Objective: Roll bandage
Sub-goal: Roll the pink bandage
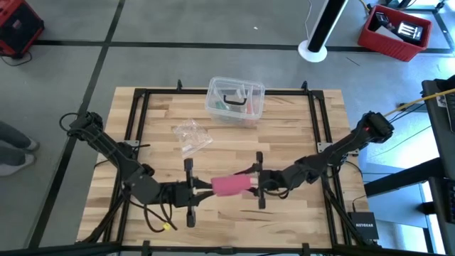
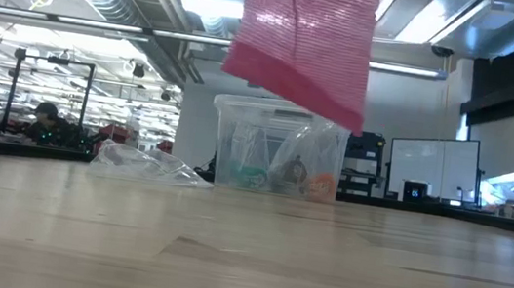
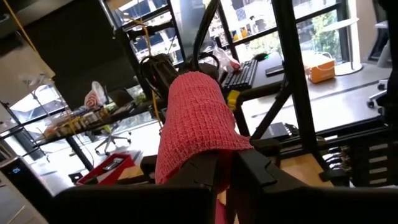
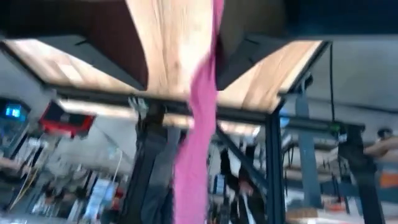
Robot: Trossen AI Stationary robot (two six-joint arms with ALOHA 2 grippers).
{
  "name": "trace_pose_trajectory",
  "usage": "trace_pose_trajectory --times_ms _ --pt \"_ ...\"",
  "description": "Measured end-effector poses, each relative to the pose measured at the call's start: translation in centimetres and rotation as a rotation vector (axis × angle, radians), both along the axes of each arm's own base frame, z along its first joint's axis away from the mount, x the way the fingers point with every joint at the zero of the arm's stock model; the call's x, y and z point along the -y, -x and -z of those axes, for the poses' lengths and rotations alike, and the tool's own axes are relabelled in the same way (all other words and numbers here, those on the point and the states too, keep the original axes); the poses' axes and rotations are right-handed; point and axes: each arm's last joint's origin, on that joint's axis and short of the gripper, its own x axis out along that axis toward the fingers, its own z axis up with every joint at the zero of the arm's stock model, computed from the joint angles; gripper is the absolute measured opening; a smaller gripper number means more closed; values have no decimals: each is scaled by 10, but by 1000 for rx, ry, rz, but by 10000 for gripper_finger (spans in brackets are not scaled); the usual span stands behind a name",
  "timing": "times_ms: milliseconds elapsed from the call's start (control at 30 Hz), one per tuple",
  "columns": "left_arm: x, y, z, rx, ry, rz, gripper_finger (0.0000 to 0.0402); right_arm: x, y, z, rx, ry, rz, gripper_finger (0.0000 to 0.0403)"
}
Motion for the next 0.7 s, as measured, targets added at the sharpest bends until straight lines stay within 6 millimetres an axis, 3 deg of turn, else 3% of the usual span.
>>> trace_pose_trajectory --times_ms 133,267,367,600,700 --pt "2 1 0 -1 0 6 17 2 7 4 -110 -69 -57 229" --pt "3 2 0 -2 -5 11 17 -5 0 20 -123 -101 -124 236" --pt "3 2 0 -2 -7 11 17 -11 -9 36 -115 -97 -126 227" --pt "4 2 0 0 -3 36 17 -18 -22 48 -7 -2 -92 194" --pt "3 2 0 0 -2 37 17 -17 -24 52 -10 33 -55 157"
